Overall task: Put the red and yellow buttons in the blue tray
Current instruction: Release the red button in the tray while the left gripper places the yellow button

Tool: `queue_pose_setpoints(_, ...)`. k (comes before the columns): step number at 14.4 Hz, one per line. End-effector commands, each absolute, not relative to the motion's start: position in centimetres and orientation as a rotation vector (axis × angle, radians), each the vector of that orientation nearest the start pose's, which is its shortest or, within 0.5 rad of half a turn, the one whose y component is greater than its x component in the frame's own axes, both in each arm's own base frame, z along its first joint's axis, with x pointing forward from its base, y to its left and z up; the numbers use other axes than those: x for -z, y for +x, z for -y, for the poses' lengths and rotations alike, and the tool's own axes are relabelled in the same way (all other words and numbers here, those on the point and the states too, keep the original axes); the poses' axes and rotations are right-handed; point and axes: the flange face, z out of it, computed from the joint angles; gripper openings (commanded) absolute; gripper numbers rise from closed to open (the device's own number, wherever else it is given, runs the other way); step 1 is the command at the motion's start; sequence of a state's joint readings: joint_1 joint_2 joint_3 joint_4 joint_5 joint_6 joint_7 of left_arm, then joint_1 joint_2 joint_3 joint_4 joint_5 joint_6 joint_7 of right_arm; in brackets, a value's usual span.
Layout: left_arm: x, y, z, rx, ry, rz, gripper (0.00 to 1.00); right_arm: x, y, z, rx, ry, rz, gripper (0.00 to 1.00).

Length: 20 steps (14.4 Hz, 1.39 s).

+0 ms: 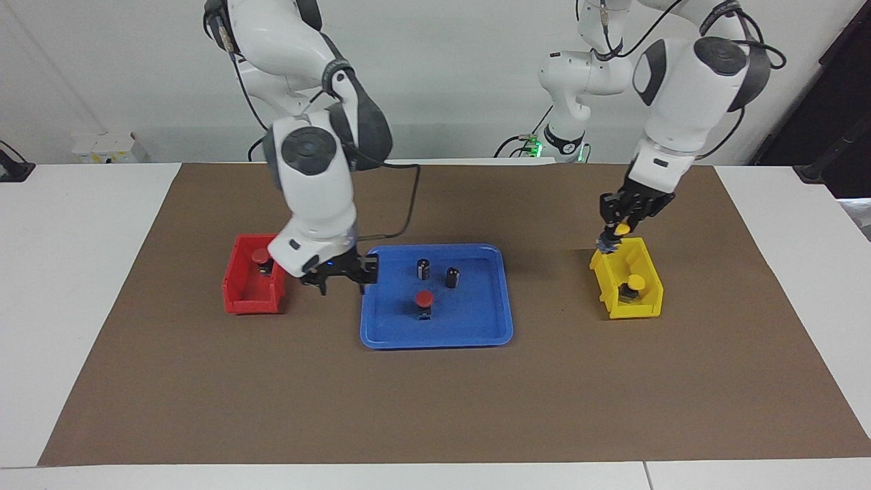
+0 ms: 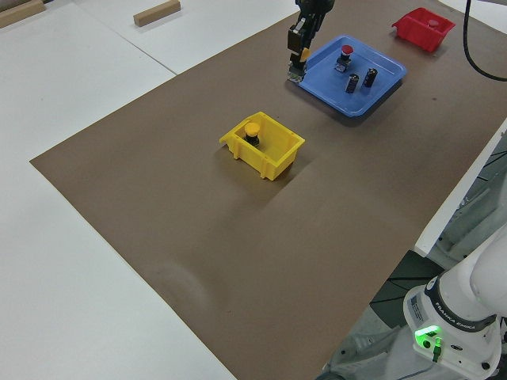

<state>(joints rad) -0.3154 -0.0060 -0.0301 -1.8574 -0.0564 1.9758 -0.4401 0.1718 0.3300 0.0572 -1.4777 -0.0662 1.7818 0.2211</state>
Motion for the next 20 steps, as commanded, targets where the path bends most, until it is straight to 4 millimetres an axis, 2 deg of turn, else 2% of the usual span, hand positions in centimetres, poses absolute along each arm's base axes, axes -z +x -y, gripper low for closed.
queue_pose_setpoints(1,-48.7,53.9,30.6,0.188,-3.283,0.138,0.01,-45.9,59.1,-6.2,-0.167,-3.143,0.062,0.75)
queue_pose_setpoints(3,-46.6,54.8,34.6,0.19,-3.287,0.054,0.01,-43.9,57.7,-2.5,-0.216,-3.122,0.034,0.7)
queue_pose_setpoints(6,-43.1,56.4,38.6,0.172,-3.253,-0.034,0.01,-40.6,55.3,-1.1,-0.165,-3.121,0.104,0.68)
queue_pose_setpoints(8,-40.2,57.9,39.4,0.153,-3.226,-0.05,0.01,-38.7,54.0,-0.4,-0.122,-3.122,0.136,0.67)
queue_pose_setpoints(9,-39.6,58.2,39.7,0.154,-3.227,-0.05,0.01,-38.2,53.7,0.1,-0.123,-3.119,0.167,0.67)
queue_pose_setpoints(10,-38.3,58.4,39.8,0.148,-3.225,-0.049,0.01,-37.9,53.6,1.0,-0.13,-3.118,0.158,0.67)
queue_pose_setpoints(12,-36.6,58.9,40.1,0.179,-3.234,-0.049,0.01,-37.4,53.1,0.9,-0.149,-3.117,0.16,0.67)
queue_pose_setpoints(14,-35.8,59.0,40.4,0.169,-3.236,-0.047,0.01,-37.2,52.6,1.0,-0.145,-3.118,0.157,0.67)
queue_pose_setpoints(16,-35.5,58.5,41.4,0.167,-3.233,-0.077,0.02,-36.6,52.2,1.1,-0.152,-3.118,0.155,0.67)
queue_pose_setpoints(17,-35.5,58.5,41.5,0.183,-3.237,-0.081,0.06,-36.7,52.2,1.1,-0.138,-3.119,0.159,0.67)
queue_pose_setpoints(18,-35.6,58.4,41.7,0.197,-3.24,-0.084,0.17,-36.4,52.0,1.2,-0.128,-3.119,0.169,0.67)
queue_pose_setpoints(20,-35.7,58.0,42.3,0.199,-3.243,-0.091,0.79,-36.0,51.9,1.8,-0.125,-3.12,0.163,0.67)
